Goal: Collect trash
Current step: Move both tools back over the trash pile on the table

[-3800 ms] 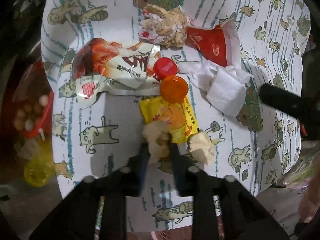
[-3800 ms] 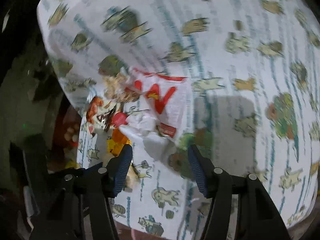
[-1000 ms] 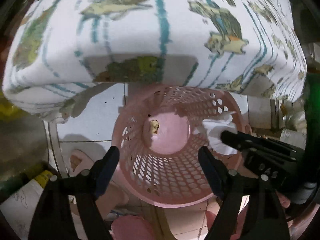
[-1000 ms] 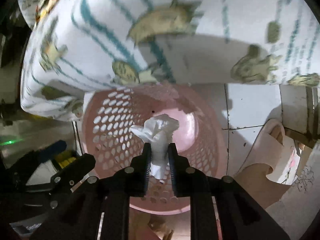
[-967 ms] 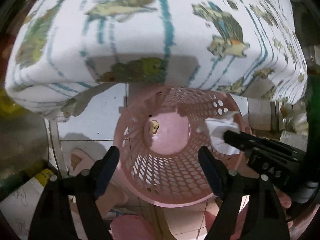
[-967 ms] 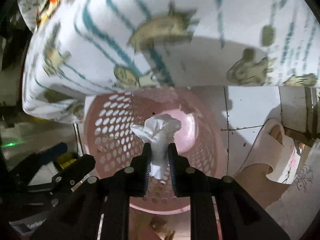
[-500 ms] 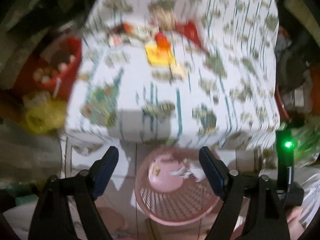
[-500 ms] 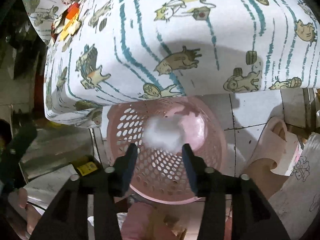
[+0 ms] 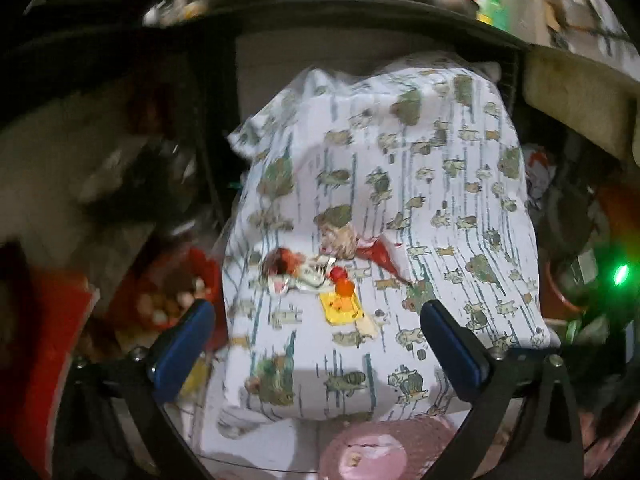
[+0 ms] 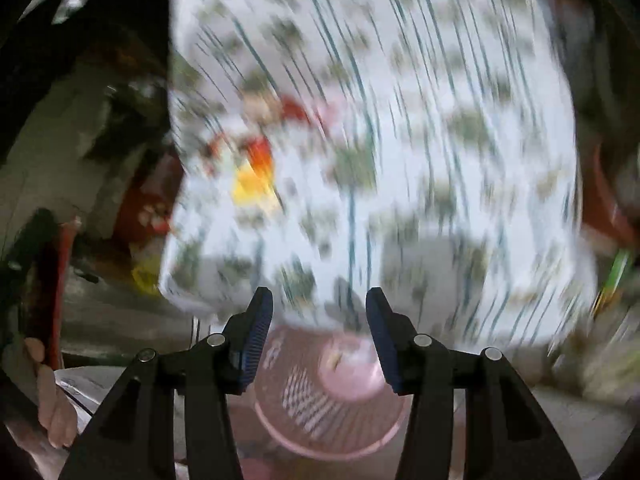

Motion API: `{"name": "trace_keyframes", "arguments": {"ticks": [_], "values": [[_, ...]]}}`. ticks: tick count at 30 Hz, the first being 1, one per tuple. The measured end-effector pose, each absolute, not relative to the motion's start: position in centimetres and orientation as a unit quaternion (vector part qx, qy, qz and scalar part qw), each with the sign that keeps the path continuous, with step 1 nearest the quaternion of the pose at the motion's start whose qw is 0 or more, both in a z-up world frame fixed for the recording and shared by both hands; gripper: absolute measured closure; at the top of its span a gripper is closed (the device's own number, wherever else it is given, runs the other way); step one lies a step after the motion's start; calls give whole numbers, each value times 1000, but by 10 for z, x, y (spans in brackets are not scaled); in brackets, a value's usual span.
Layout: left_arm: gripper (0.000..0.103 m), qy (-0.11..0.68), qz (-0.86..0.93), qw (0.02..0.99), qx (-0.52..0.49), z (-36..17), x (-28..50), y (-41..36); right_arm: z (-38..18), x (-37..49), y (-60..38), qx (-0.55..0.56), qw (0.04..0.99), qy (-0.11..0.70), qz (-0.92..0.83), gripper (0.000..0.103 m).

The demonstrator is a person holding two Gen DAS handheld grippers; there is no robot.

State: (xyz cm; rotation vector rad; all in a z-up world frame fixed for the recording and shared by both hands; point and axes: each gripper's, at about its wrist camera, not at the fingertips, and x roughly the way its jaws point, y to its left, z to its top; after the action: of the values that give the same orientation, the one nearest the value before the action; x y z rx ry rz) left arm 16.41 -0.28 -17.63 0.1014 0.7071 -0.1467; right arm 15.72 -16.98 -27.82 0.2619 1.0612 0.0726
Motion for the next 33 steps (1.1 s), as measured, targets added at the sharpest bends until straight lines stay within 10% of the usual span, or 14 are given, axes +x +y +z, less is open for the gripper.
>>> {"name": "trace_keyframes", "arguments": {"ticks": [12, 16, 21, 26, 28, 33], "values": [[1, 352, -55, 934, 30, -197, 238, -4, -232, 214, -195, 35, 896, 443, -10, 48], [38, 443, -52, 895, -6, -227, 274, 7, -256, 229, -211, 56, 889, 455, -29, 48], [46, 523, -58, 850, -26, -264, 312, 6, -271, 248, -217, 66, 883, 463, -46, 48], [44, 585, -95, 801, -82, -300, 338, -6, -275, 262, -217, 81, 880, 466, -46, 48], [9, 598, -82, 796, -48, -309, 346, -21, -277, 268, -218, 86, 878, 468, -51, 48], [6, 645, -57, 760, -59, -349, 361, -31, -282, 278, -218, 79, 876, 471, -66, 48]]}}
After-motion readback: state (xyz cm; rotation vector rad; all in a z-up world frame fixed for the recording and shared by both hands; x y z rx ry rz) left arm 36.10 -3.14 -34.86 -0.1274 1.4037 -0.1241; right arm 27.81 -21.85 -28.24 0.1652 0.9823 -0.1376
